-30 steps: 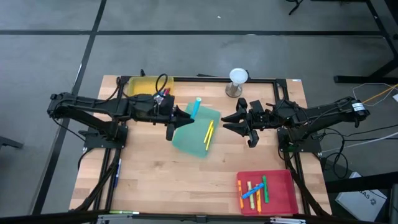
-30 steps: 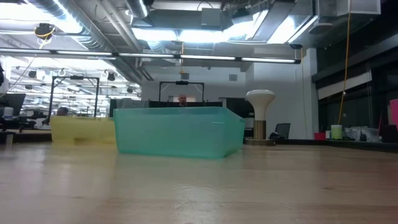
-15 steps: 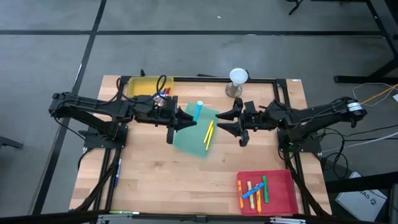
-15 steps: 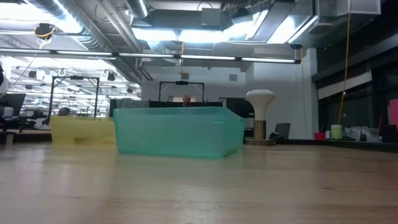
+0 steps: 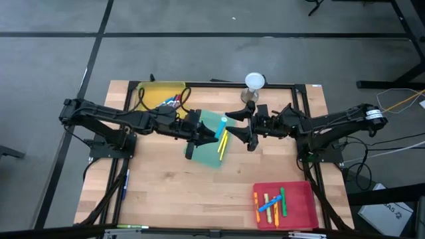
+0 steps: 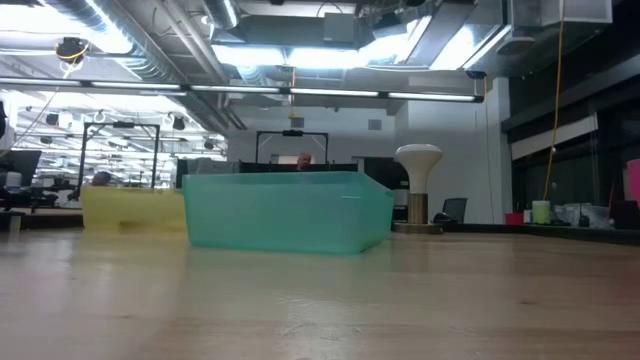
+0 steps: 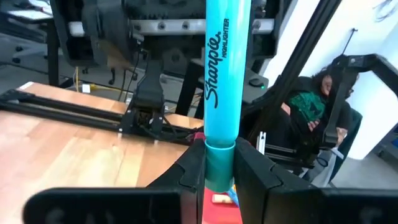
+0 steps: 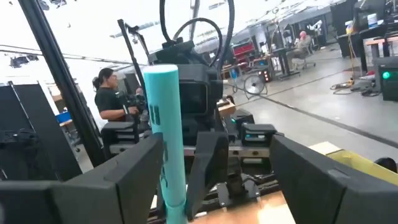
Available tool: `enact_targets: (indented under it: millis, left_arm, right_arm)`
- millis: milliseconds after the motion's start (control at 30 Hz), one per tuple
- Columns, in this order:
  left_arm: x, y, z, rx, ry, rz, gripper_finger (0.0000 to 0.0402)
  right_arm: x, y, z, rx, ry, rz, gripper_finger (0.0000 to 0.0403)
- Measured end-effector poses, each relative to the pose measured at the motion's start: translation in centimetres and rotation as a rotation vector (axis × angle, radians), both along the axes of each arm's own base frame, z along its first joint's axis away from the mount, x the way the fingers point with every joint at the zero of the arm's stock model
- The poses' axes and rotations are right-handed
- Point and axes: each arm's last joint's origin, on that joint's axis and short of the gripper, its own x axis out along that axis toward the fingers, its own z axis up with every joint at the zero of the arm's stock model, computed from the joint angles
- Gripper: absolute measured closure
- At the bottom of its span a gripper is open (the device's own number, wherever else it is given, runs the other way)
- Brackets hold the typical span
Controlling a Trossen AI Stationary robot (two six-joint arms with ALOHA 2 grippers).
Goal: Pick & Place Markers
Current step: Put the light blue highlighter pen into the pink bin
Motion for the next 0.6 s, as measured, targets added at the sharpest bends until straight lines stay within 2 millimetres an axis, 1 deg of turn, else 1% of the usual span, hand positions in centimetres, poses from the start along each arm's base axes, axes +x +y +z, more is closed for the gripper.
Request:
enact_targets:
  millis: [233,600]
  left_arm:
    - [0.4,0.0,-0.5,-0.005,0.018,0.002,0.0351]
    - [0.5,1.5,-0.5,-0.008,0.018,0.056,0.0351]
  right_arm:
    - [0.2,0.0,0.1,0.004,-0.034,0.000,0.0115]
    - [0.3,0.1,0.1,0.000,-0.043,0.033,0.0114]
